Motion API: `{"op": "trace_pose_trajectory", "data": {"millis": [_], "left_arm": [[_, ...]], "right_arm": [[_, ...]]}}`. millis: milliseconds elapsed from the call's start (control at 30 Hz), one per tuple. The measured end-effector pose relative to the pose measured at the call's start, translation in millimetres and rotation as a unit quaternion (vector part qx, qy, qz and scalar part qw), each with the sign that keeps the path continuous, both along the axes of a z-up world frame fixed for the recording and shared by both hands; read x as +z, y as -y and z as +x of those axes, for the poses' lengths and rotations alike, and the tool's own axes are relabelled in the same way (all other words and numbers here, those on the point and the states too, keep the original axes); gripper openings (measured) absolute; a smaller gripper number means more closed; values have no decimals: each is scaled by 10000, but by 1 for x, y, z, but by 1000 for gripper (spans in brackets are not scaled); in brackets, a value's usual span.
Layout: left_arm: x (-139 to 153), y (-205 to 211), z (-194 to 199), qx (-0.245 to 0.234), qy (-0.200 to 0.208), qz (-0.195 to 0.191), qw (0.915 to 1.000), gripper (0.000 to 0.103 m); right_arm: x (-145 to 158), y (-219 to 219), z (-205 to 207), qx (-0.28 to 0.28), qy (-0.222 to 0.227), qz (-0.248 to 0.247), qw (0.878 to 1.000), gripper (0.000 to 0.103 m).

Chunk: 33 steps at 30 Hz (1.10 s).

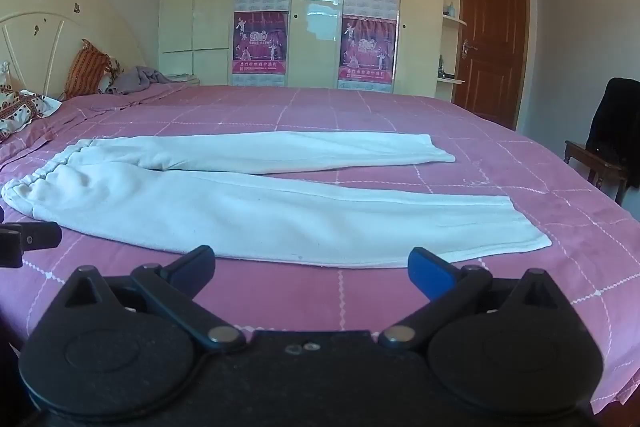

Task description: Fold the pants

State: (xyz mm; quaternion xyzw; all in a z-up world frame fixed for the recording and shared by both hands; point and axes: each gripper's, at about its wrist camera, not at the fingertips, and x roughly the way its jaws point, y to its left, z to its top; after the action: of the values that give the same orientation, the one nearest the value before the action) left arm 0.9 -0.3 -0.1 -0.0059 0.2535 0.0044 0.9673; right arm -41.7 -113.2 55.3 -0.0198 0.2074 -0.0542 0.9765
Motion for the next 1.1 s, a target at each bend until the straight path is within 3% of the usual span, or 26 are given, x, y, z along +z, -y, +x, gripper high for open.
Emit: {"op": "trace_pose_trajectory", "data": {"millis": [1100], "left_arm": [[-1,1,0,-42,34,7,10000,103]], "right_arm": [[0,3,2,-101,76,9,9999,103]]}}
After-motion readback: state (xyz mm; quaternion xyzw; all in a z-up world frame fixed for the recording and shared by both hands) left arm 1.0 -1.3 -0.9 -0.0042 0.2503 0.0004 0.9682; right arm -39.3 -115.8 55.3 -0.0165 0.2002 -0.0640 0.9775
